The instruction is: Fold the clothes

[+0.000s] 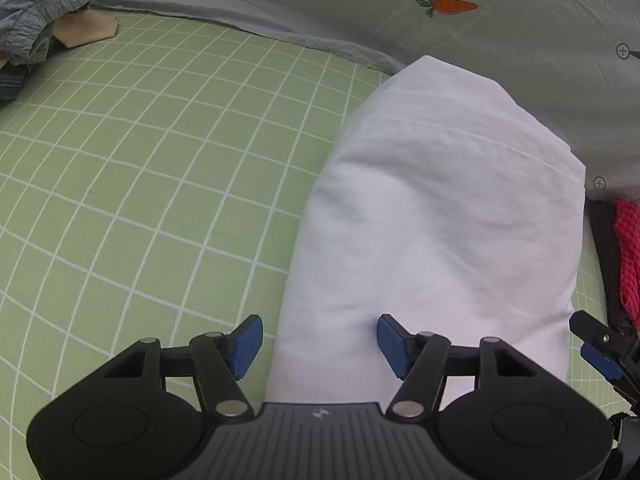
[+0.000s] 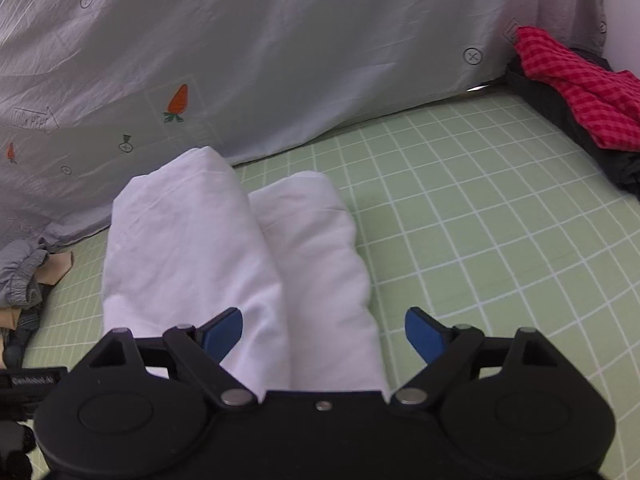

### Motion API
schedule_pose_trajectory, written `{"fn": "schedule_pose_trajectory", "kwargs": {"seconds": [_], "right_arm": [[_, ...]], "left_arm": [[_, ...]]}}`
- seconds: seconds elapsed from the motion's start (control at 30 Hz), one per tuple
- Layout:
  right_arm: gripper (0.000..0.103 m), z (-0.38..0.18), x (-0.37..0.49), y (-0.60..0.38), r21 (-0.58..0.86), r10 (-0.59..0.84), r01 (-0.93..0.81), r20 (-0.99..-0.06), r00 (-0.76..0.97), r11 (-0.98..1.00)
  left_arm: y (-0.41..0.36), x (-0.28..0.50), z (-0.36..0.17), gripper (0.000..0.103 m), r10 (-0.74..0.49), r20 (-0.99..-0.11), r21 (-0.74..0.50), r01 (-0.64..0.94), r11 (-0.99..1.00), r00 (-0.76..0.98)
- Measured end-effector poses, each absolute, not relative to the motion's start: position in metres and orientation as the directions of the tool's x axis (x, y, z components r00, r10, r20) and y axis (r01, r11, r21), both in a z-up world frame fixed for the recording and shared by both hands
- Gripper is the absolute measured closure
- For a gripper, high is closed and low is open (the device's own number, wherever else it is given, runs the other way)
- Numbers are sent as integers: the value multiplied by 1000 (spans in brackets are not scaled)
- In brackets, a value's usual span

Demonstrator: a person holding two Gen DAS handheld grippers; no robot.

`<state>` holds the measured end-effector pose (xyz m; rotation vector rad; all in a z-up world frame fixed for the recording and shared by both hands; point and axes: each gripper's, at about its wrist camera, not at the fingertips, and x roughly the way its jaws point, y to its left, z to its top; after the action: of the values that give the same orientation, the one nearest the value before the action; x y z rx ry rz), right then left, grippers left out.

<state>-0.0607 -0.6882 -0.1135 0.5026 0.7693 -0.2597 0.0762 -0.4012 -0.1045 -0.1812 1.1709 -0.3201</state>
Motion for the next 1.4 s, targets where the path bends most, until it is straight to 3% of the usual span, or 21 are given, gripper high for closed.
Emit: {"fn": "schedule_pose_trajectory", "kwargs": {"seconds": [0.07, 0.13, 0.17, 0.2, 0.27, 0.3, 0.47, 0.53, 0.57, 0.63, 0.73, 0.8, 1.17, 1.23, 1.27, 1.33, 1.37, 1.4], "right_arm": [[15, -117, -47, -678, 352, 5, 366, -726, 688, 861], [22, -123, -35, -666, 330, 25, 335, -744, 667, 882], [40, -125, -32, -661, 321, 38, 313, -750, 660, 894], [74, -127, -29, -656, 313, 52, 290, -755, 654, 905], [94, -124, -36, -652, 320, 69, 248, -727, 683, 914], [96, -119, -42, -651, 331, 77, 230, -703, 707, 915], [96, -77, -80, -674, 448, 86, 228, -580, 810, 864], [96, -74, -87, -689, 434, 38, 279, -593, 805, 857], [93, -86, -85, -699, 399, 4, 329, -642, 767, 856], [73, -122, -76, -716, 342, -35, 427, -746, 665, 837], [57, -139, -82, -724, 383, -4, 448, -756, 654, 808], [30, -145, -83, -727, 402, 15, 446, -756, 654, 800], [6, -163, -44, -720, 390, 81, 377, -778, 623, 840], [8, -163, -40, -719, 407, 101, 365, -772, 628, 837], [17, -162, -40, -717, 424, 117, 359, -765, 633, 832], [32, -157, -45, -714, 423, 116, 348, -758, 642, 837], [48, -154, -47, -712, 421, 114, 343, -755, 646, 840], [64, -150, -52, -711, 418, 104, 345, -749, 654, 840]], "left_arm": [[-400, 76, -107, 37, -342, -871, -306, 153, 940, 353], [-401, 78, -108, 35, -335, -873, -297, 159, 941, 355], [-403, 79, -109, 35, -333, -873, -294, 161, 942, 357], [-404, 78, -109, 35, -331, -872, -290, 163, 943, 360], [-406, 76, -108, 35, -325, -871, -283, 166, 945, 369], [-407, 75, -106, 34, -316, -871, -268, 176, 947, 377], [-422, 69, -91, 35, -290, -854, -190, 261, 946, 432], [-430, 67, -90, 34, -275, -852, -147, 300, 942, 445], [-434, 67, -93, 33, -273, -857, -137, 318, 938, 437], [-438, 71, -102, 33, -293, -868, -162, 329, 930, 401], [-439, 75, -112, 32, -305, -878, -184, 328, 927, 370], [-436, 78, -115, 29, -319, -879, -214, 304, 928, 355], [-440, 91, -133, 26, -404, -869, -341, 245, 908, 286], [-442, 92, -135, 26, -413, -863, -353, 238, 905, 290], [-443, 92, -135, 28, -416, -861, -355, 242, 903, 291], [-443, 90, -136, 48, -462, -843, -403, 242, 882, 277], [-443, 89, -136, 61, -480, -832, -424, 239, 874, 278], [-444, 86, -134, 84, -482, -829, -422, 248, 872, 283]]}}
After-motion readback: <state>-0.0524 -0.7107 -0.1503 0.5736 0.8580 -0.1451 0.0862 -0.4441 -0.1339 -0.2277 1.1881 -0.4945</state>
